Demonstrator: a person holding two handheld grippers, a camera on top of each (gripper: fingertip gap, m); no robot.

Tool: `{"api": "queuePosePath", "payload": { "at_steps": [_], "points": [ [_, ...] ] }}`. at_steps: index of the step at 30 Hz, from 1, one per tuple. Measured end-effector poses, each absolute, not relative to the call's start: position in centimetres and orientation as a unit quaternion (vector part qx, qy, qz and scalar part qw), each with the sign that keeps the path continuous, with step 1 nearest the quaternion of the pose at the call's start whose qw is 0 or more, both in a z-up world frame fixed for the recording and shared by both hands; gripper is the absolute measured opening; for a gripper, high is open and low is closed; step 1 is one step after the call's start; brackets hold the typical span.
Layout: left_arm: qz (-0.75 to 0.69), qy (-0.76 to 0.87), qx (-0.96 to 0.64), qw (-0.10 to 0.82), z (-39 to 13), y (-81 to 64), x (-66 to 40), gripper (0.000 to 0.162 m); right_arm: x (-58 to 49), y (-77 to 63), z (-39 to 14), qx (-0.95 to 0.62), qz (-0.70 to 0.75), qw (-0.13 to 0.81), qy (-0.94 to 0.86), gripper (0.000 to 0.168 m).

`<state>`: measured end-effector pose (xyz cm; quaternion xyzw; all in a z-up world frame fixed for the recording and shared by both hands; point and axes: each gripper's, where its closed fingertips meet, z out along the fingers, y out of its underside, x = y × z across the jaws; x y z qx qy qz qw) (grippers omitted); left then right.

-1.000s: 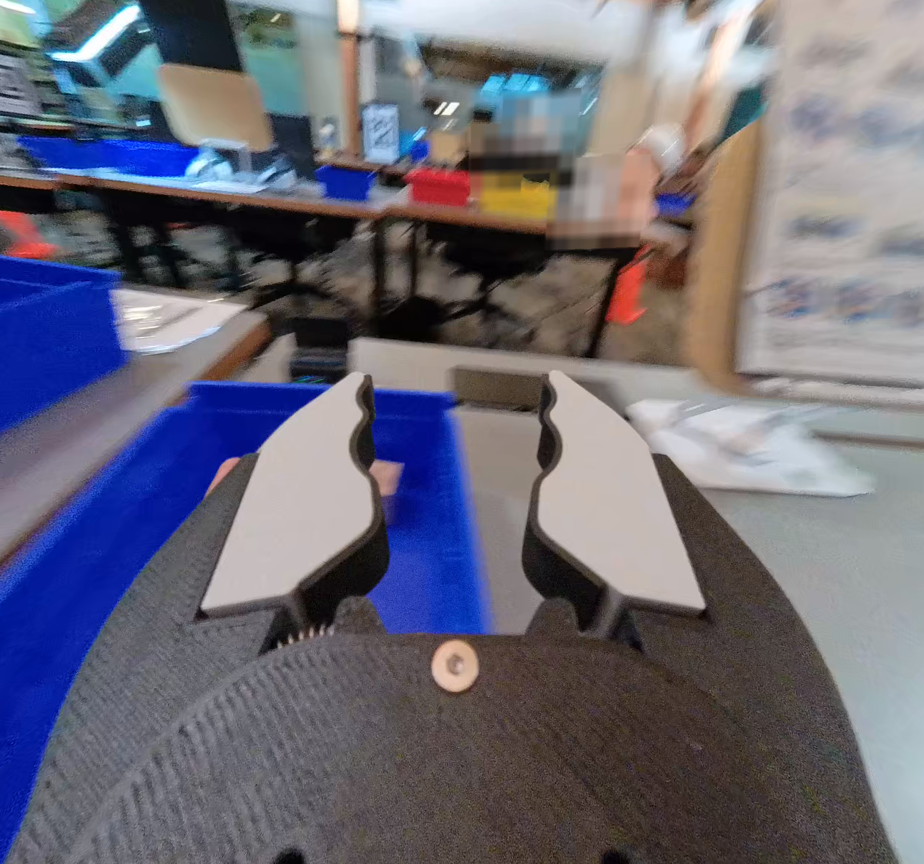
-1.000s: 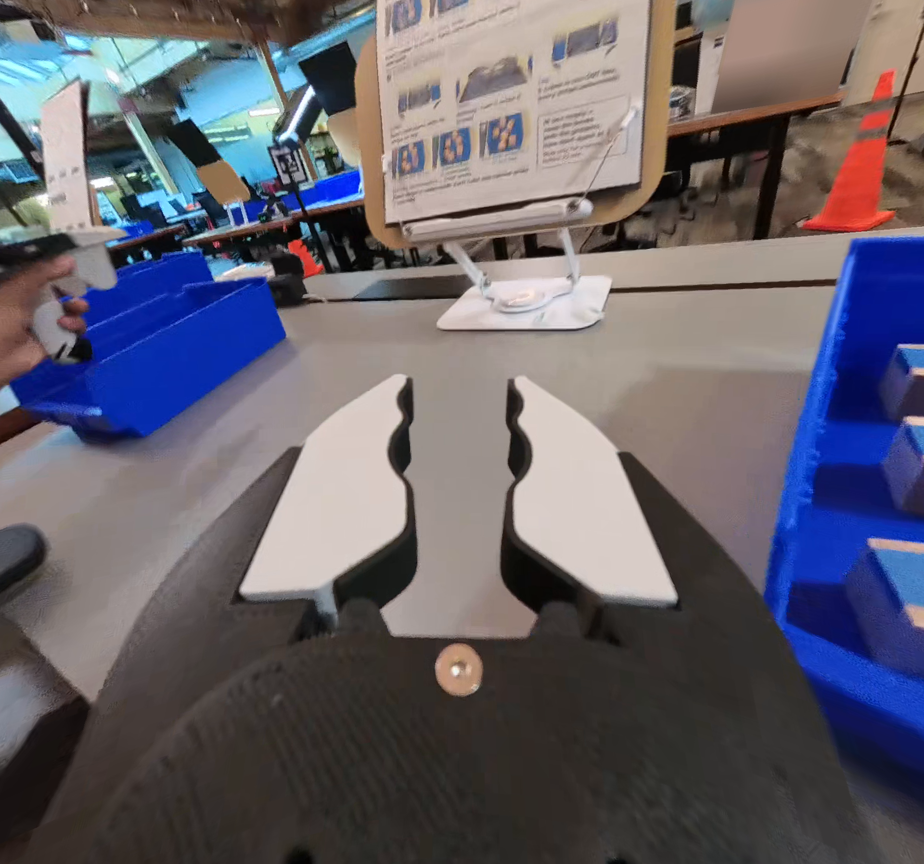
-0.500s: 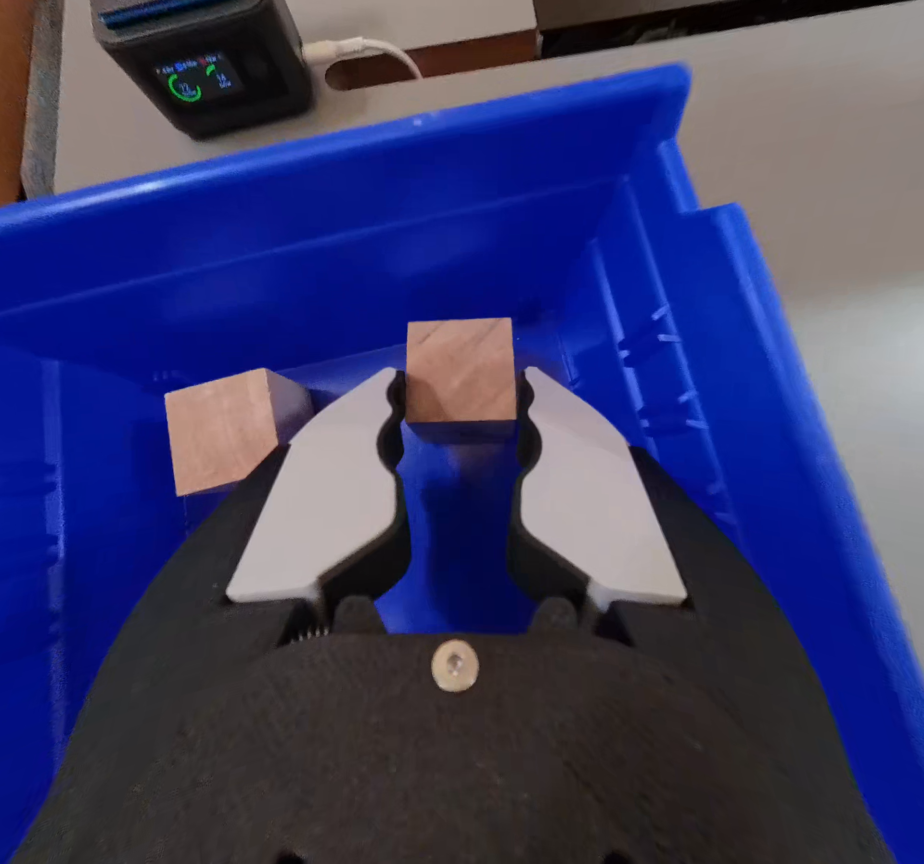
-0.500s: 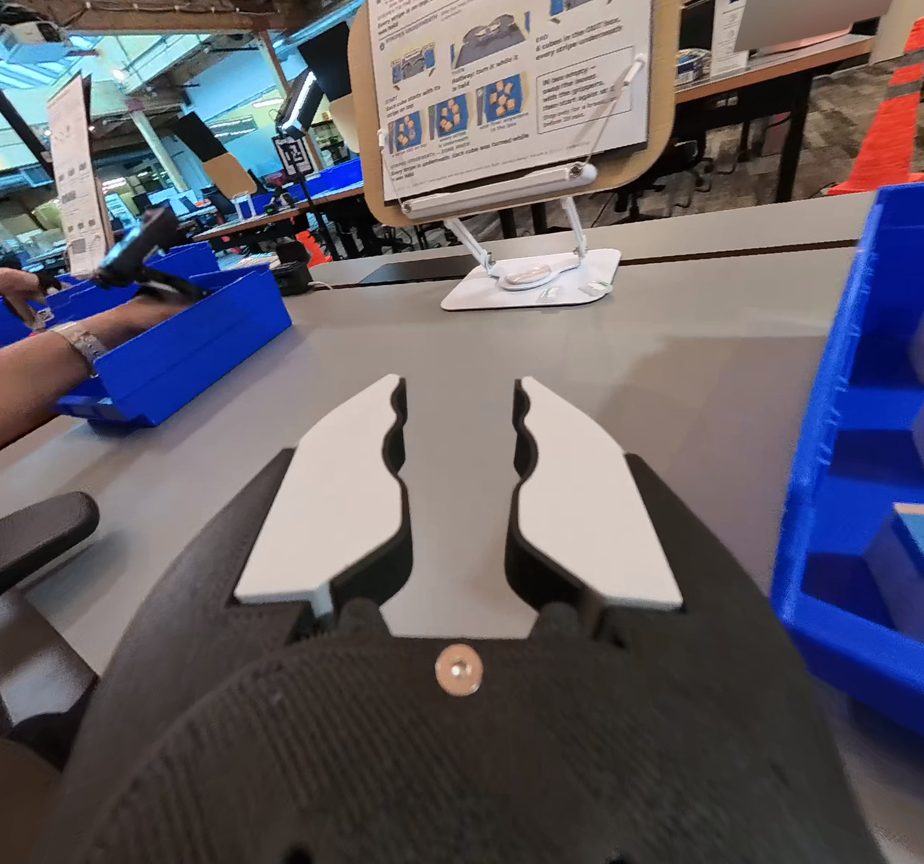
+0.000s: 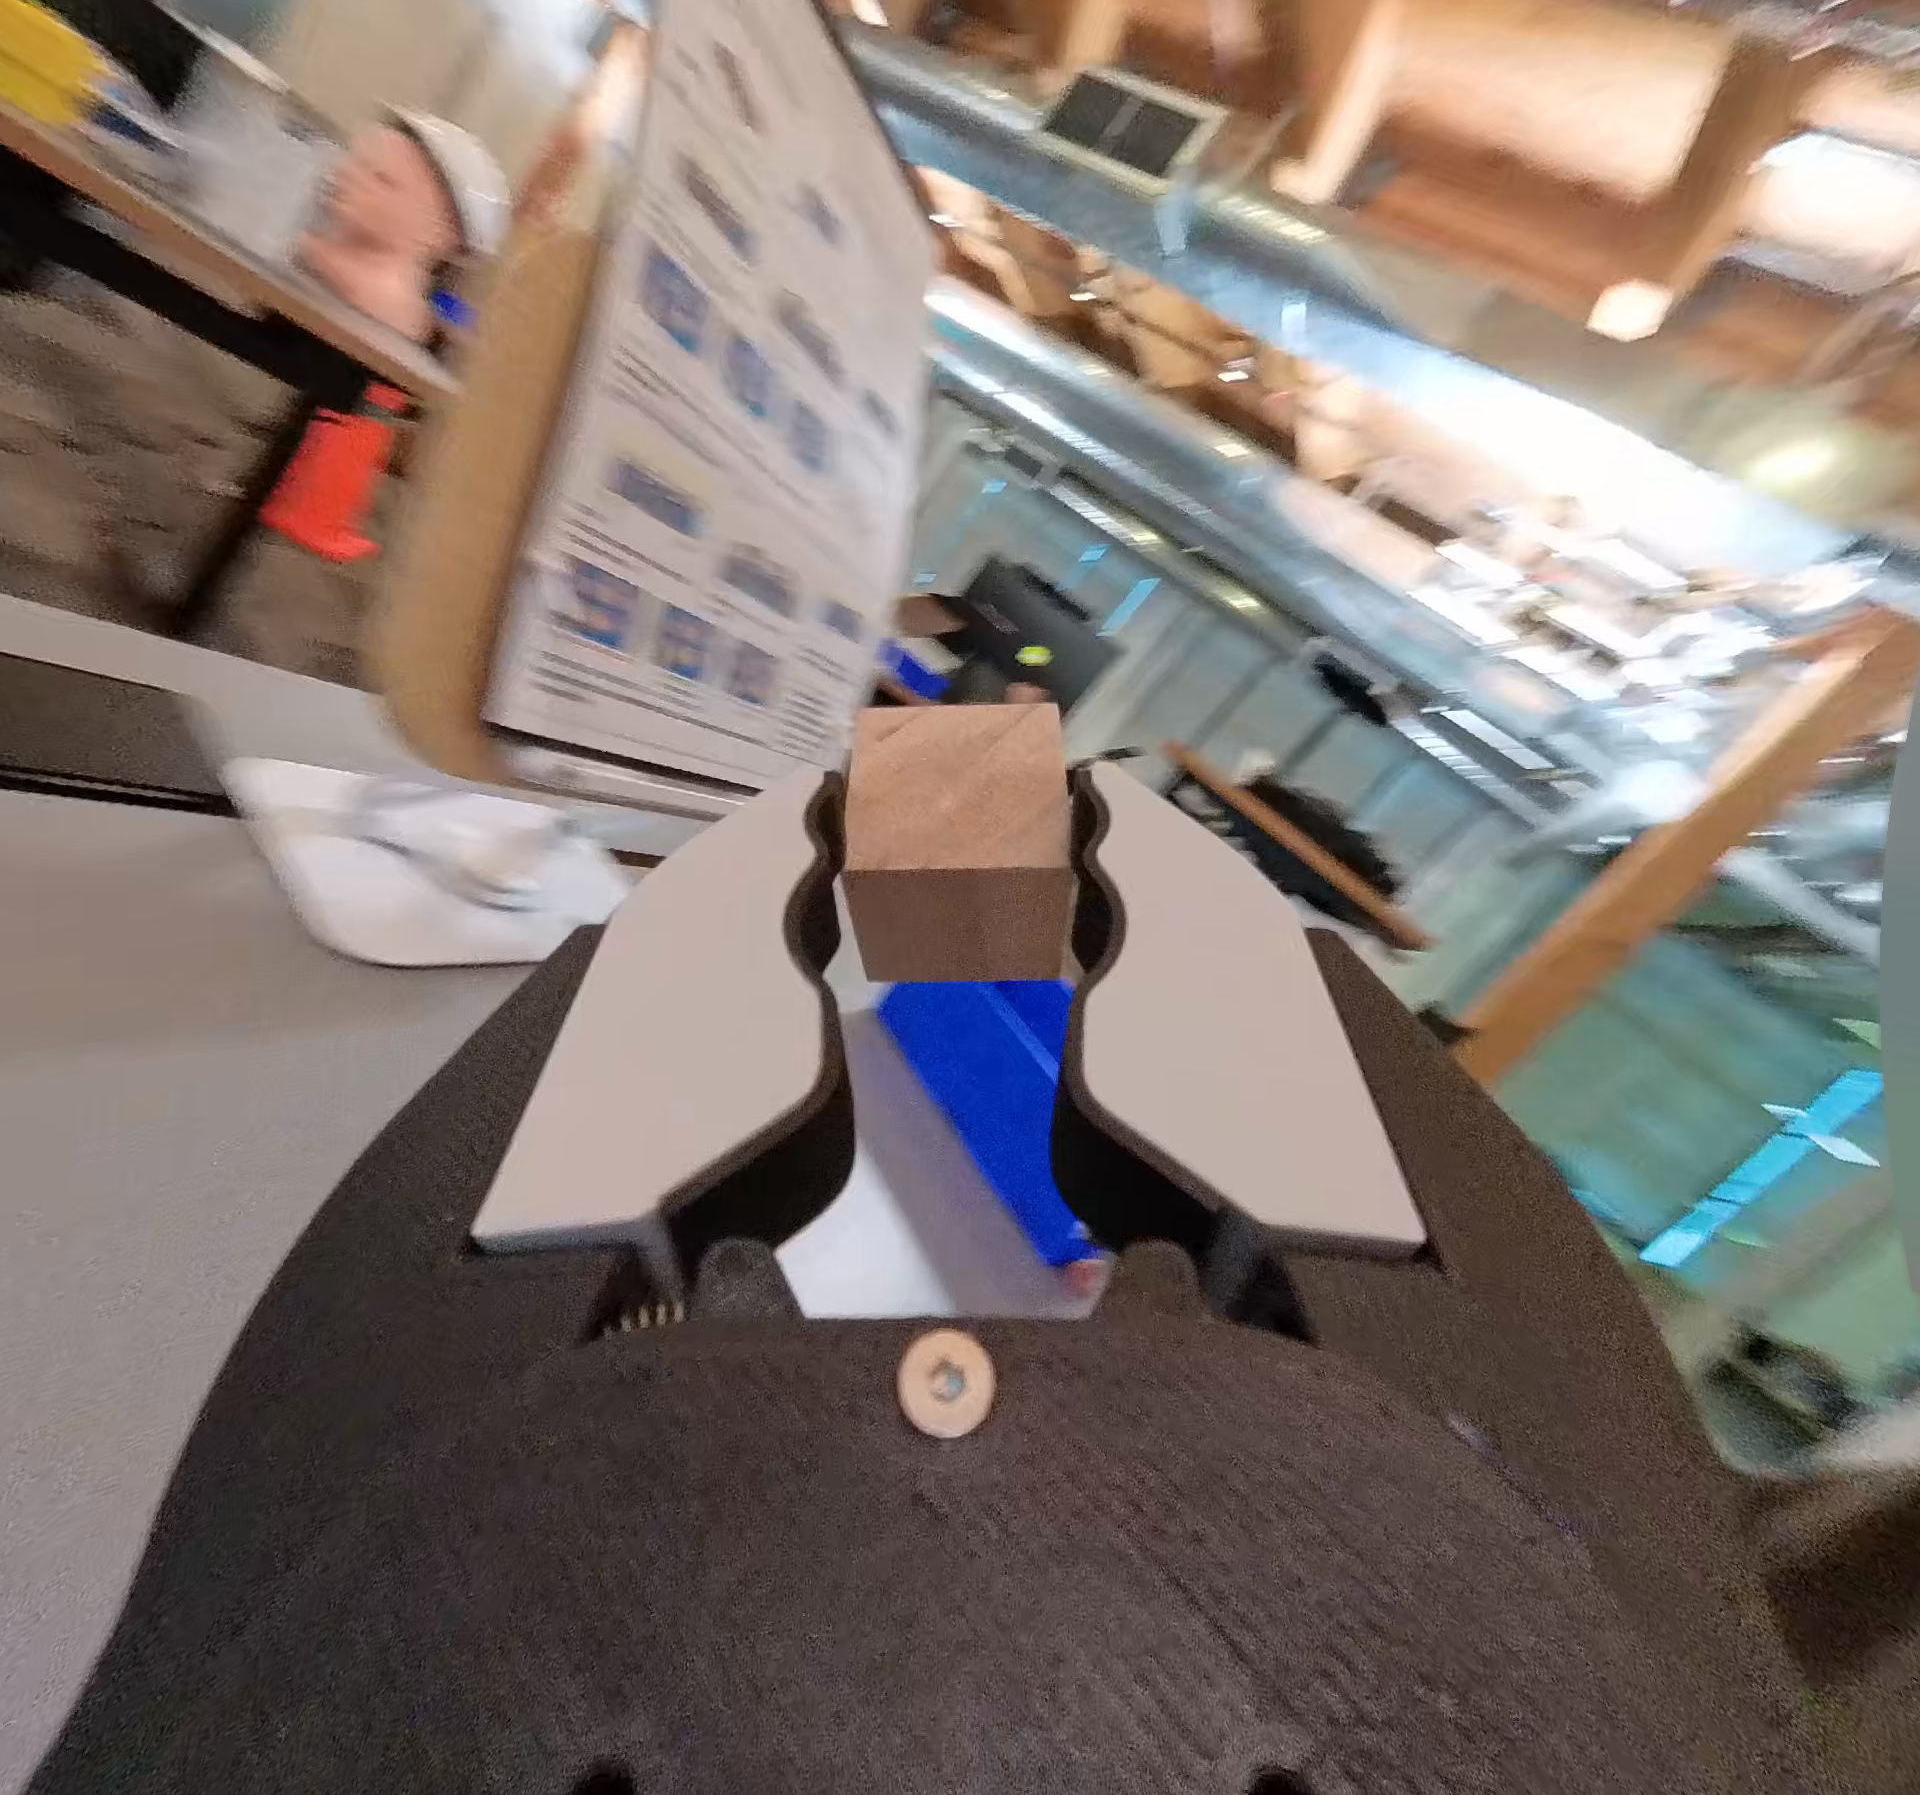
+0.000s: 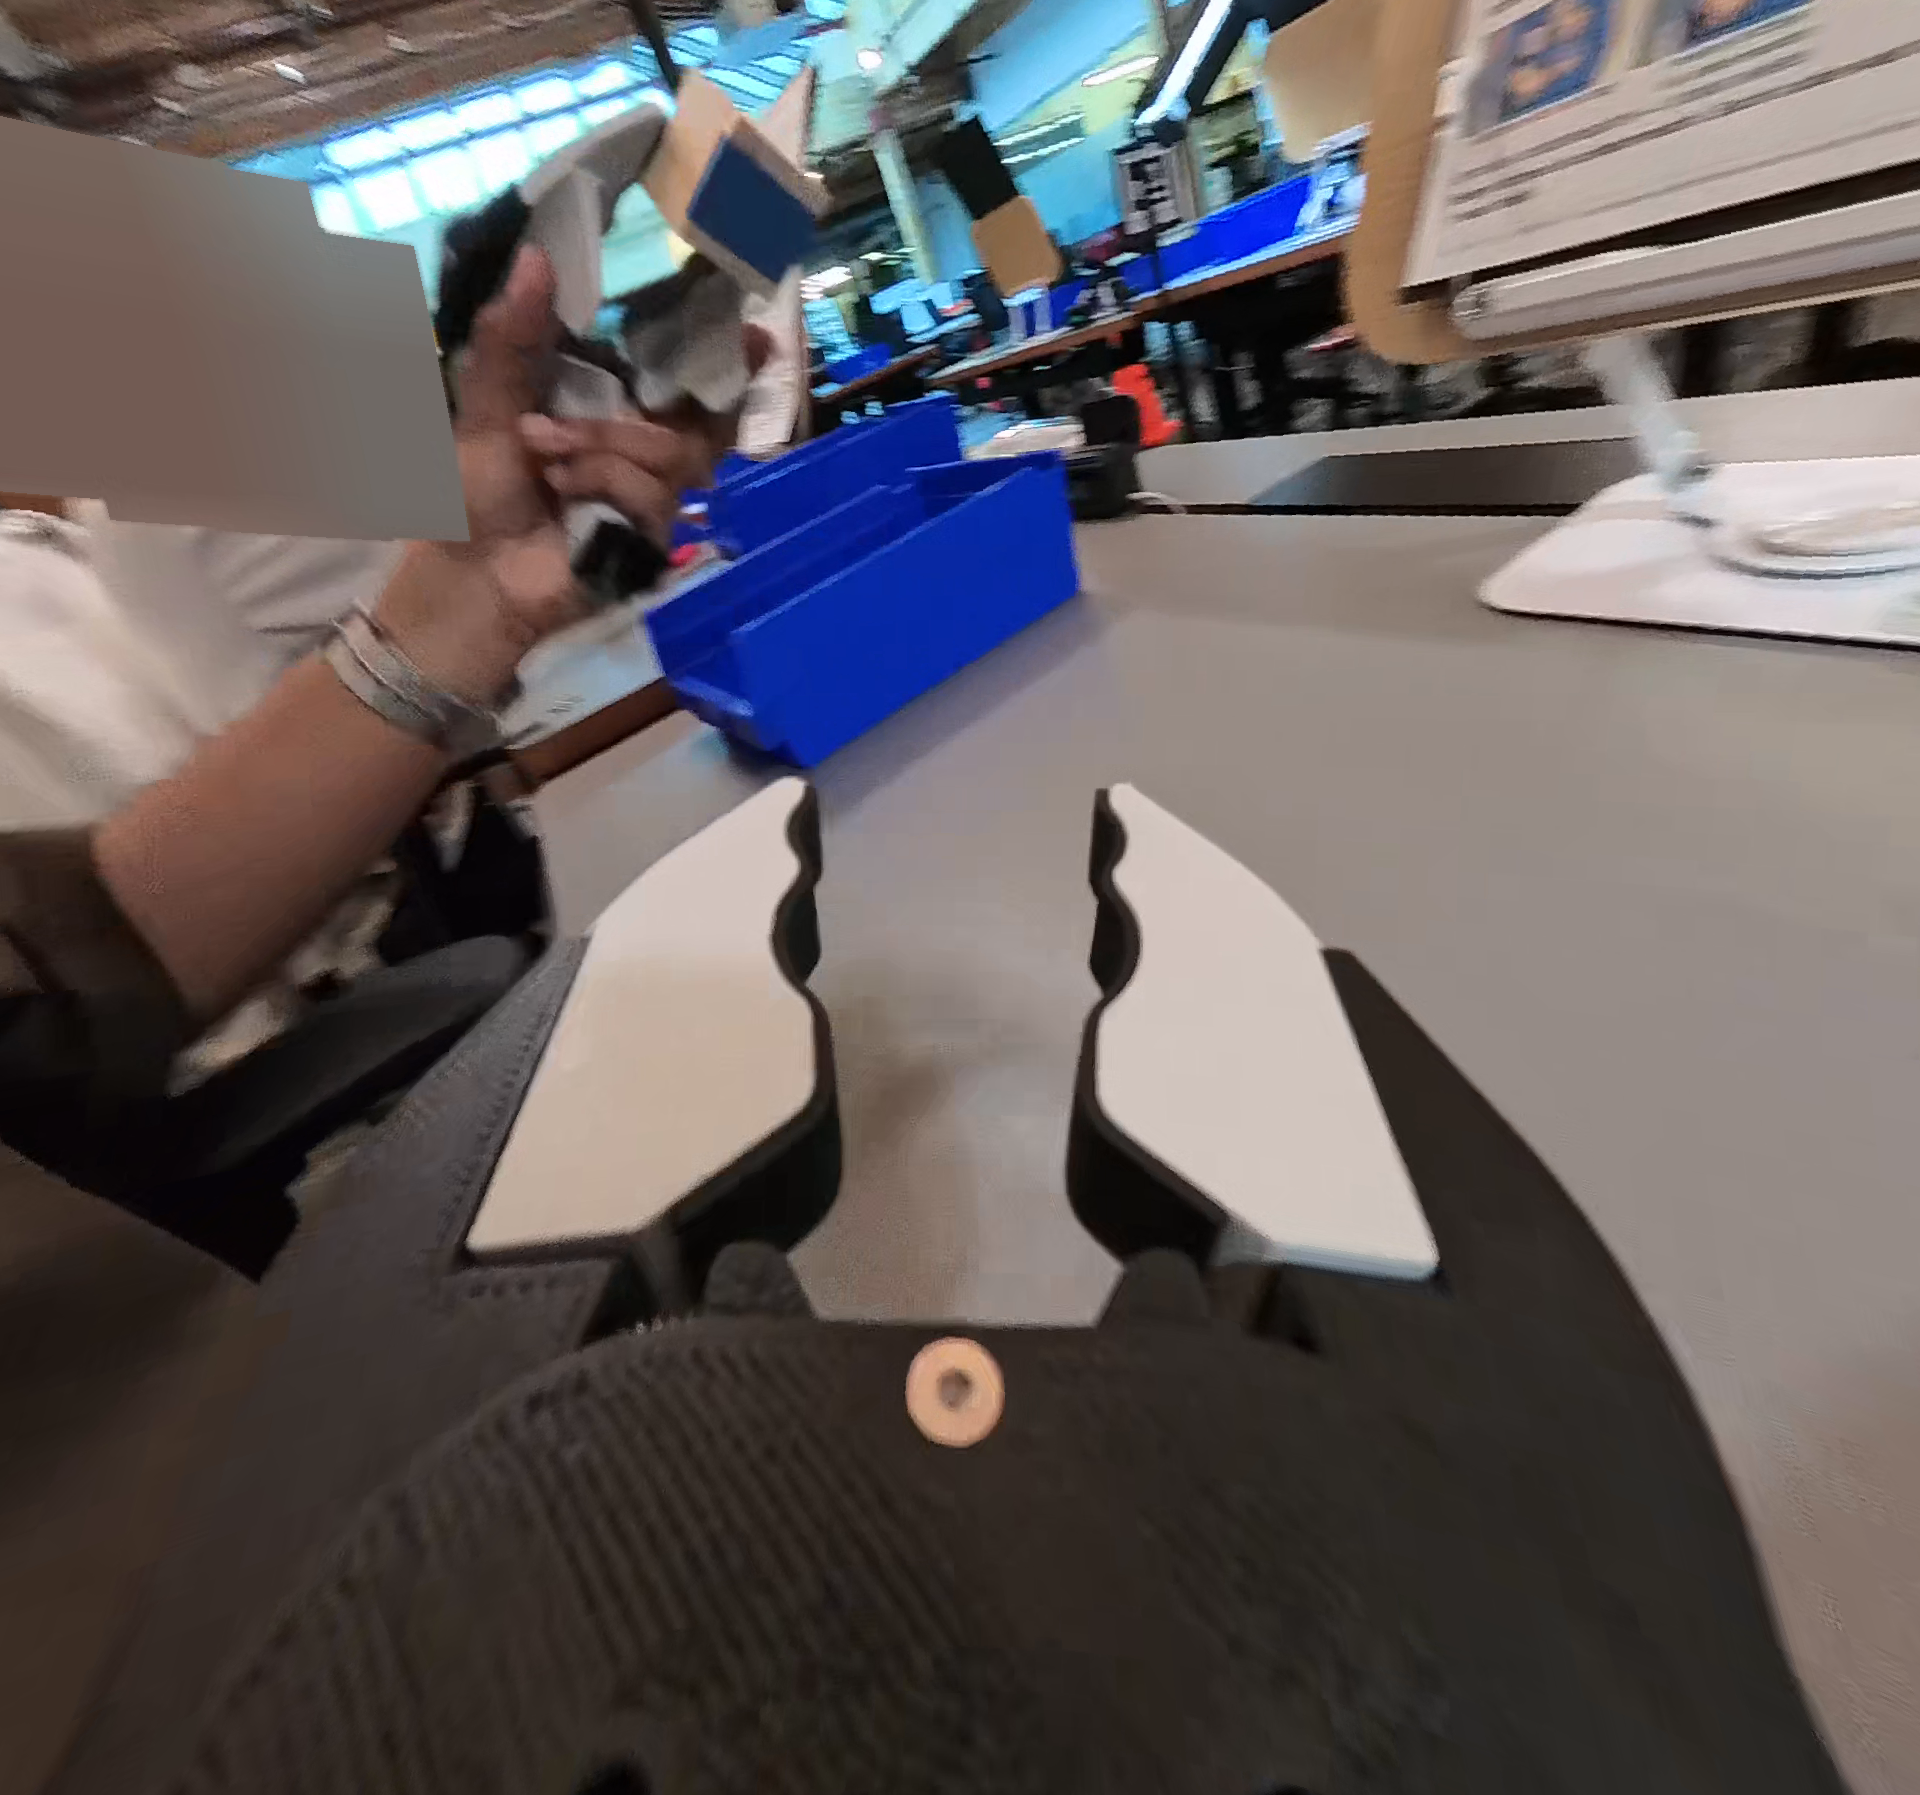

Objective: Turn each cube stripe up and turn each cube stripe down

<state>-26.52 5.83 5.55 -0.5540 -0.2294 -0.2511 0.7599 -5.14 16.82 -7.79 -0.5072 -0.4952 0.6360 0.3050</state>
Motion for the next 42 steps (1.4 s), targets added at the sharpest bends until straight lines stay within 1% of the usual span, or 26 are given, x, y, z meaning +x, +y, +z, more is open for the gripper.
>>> {"api": "queuePosePath", "payload": {
  "at_steps": [3,5,8,10,16,19,23,26,28,32,34,37,38,39,40,42],
  "points": [
    [-0.335,-0.193,-0.506,0.771,4.3,8.3,-19.5,0.042,-5.8,14.5,-6.4,-0.486,0.706,0.225,-0.464,0.059],
    [-0.343,-0.176,-0.478,0.789,2.7,9.5,-16.0,0.042,-5.8,13.3,-5.3,-0.464,0.754,0.167,-0.433,0.075],
    [-0.371,-0.186,-0.478,0.774,-0.4,11.8,-12.1,0.042,-6.1,13.1,-4.9,-0.462,0.783,0.118,-0.399,0.076],
    [-0.398,-0.196,-0.468,0.765,-1.4,12.9,-10.3,0.043,-6.7,13.8,-5.3,-0.474,0.782,0.110,-0.389,0.075],
    [-0.404,-0.200,-0.469,0.759,-2.2,14.8,-8.0,0.042,-6.9,15.3,-5.4,-0.453,0.788,0.096,-0.405,0.071],
    [-0.409,-0.205,-0.470,0.755,-2.5,15.0,-7.9,0.042,-6.7,15.2,-5.3,-0.443,0.791,0.086,-0.413,0.062],
    [-0.414,-0.205,-0.484,0.743,-3.5,15.4,-7.3,0.042,-6.1,15.0,-5.2,-0.437,0.801,0.071,-0.403,0.045],
    [-0.437,-0.196,-0.507,0.716,-4.5,15.9,-7.0,0.041,-5.9,16.0,-5.2,-0.456,0.790,0.095,-0.398,0.044],
    [-0.434,-0.180,-0.536,0.701,-5.4,16.3,-6.8,0.040,-5.7,17.2,-5.2,-0.466,0.774,0.139,-0.405,0.044],
    [-0.414,-0.145,-0.565,0.699,-5.5,17.2,-6.7,0.051,-4.0,22.1,-3.9,-0.500,0.724,0.255,-0.401,0.044],
    [-0.412,-0.127,-0.574,0.696,-5.3,18.1,-6.3,0.053,-2.8,27.2,-3.5,-0.549,0.640,0.354,-0.403,0.044],
    [-0.402,-0.093,-0.604,0.682,-5.9,20.0,-4.9,0.053,1.1,38.3,-3.0,-0.636,0.441,0.490,-0.401,0.044],
    [-0.402,-0.082,-0.612,0.676,-6.1,20.6,-4.3,0.053,3.1,42.2,-3.1,-0.663,0.365,0.521,-0.394,0.044],
    [-0.405,-0.071,-0.617,0.671,-6.2,21.2,-3.6,0.053,5.1,45.7,-3.9,-0.699,0.291,0.526,-0.388,0.044],
    [-0.409,-0.061,-0.621,0.665,-6.3,21.8,-2.8,0.053,6.9,48.7,-5.3,-0.740,0.229,0.505,-0.380,0.044],
    [-0.417,-0.045,-0.627,0.656,-6.6,22.9,-1.5,0.052,9.2,51.9,-9.3,-0.813,0.172,0.422,-0.362,0.045]
  ]
}}
